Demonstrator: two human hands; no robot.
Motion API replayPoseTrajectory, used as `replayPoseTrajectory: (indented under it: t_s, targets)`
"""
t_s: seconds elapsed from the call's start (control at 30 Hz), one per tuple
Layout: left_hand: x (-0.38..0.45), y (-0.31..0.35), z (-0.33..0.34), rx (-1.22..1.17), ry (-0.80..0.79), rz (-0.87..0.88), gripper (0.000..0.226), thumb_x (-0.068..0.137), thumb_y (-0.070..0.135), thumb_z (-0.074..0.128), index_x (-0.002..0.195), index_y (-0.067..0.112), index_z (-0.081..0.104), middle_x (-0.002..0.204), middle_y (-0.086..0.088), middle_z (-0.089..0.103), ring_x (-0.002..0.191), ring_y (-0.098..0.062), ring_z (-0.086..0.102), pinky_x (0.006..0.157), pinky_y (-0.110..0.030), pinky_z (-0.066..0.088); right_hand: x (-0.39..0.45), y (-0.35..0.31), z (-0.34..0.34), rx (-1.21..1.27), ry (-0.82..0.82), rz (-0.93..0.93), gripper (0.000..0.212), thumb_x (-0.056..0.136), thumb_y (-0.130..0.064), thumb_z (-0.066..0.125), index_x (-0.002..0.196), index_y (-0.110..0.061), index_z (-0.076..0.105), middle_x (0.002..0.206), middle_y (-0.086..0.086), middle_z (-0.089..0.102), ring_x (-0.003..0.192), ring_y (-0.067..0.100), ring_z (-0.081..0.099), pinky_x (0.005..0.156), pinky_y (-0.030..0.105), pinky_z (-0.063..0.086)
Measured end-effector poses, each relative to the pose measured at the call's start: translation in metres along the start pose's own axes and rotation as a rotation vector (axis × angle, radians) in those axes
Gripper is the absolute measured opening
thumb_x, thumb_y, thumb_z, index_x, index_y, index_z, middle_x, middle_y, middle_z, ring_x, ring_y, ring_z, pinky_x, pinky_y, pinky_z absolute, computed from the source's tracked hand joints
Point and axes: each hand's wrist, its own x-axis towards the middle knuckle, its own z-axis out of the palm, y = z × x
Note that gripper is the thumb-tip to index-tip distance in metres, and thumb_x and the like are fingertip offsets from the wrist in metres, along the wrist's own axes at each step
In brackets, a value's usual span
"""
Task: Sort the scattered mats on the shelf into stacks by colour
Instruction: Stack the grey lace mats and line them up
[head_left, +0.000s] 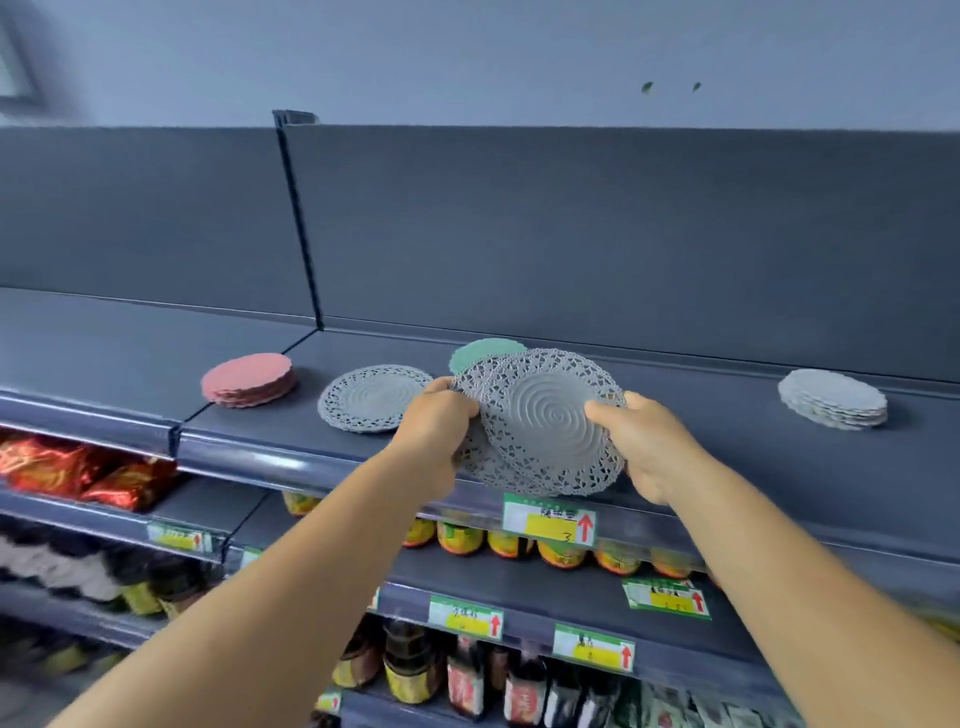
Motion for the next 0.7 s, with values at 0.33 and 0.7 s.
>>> replayPoseTrajectory:
  t_s: [0.33, 0.7]
  targets:
    - [0.016, 0.008, -0.075, 0.078, 0.08, 0.043, 0.045, 0.065, 0.048, 0.064, 0.101, 0.022, 0.056, 0.101, -0.002, 0.062, 0.092, -0.023, 0.059, 0.089, -0.043, 0.051, 0.003, -0.022, 0.097, -0.062, -0.062, -0.072, 0.065, 0.086, -0.023, 0.064, 0.143, -0.02, 0.033, 0.136, 0.004, 0.052, 0.118, 0.024, 0.054, 0.104, 0.046, 0.044]
    - [0.085, 0.018, -0.112, 0.502, 0.375, 0.18, 0.046, 0.086, 0.01, 0.058, 0.129, 0.012, 0.042, 0.107, -0.004, 0.057, 0.097, -0.025, 0.055, 0.086, -0.034, 0.049, 0.064, -0.04, 0.161, -0.298, -0.19, -0.102, 0.046, 0.086, -0.008, 0.052, 0.131, -0.012, 0.046, 0.118, 0.006, 0.06, 0.104, 0.024, 0.057, 0.089, 0.035, 0.047]
